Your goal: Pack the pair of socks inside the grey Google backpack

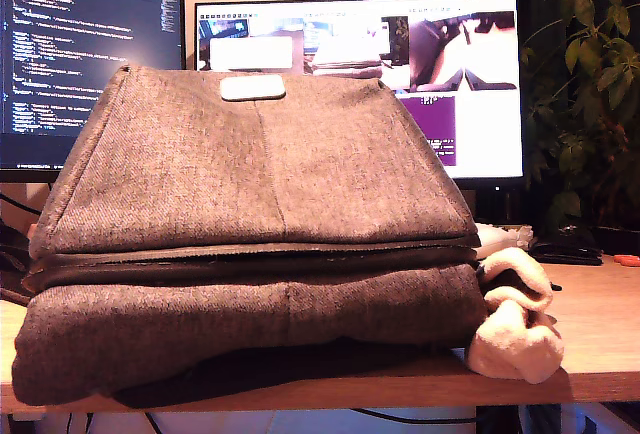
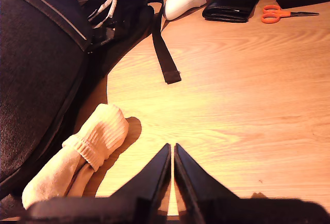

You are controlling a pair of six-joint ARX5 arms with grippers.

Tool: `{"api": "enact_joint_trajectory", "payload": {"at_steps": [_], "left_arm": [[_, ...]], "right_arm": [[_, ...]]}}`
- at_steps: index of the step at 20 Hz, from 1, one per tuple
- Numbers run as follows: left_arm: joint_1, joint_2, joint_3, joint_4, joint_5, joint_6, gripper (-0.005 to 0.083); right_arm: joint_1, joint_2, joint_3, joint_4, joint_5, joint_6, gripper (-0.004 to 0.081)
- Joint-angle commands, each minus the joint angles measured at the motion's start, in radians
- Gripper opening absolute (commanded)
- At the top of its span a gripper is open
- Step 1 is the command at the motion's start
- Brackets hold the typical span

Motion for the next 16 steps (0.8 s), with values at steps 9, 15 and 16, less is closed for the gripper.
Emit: {"api": "enact_joint_trajectory", "payload": {"at_steps": [9, 15, 16], "left_arm": [[-0.003, 0.004, -0.015, 0.027, 0.145, -0.088, -0.0021], [-0.120, 0.004, -0.015, 0.090, 0.419, -0.058, -0.0021], [-0.155, 0.005, -0.015, 0.099, 0.433, -0.053, -0.0021]], "right_arm": [[0.001, 0.000, -0.008, 0.142, -0.147, 0.009, -0.0011], [0.079, 0.003, -0.002, 0.192, -0.296, 0.051, -0.0011], [0.103, 0.010, 0.000, 0.203, -0.295, 0.051, -0.0011]]}}
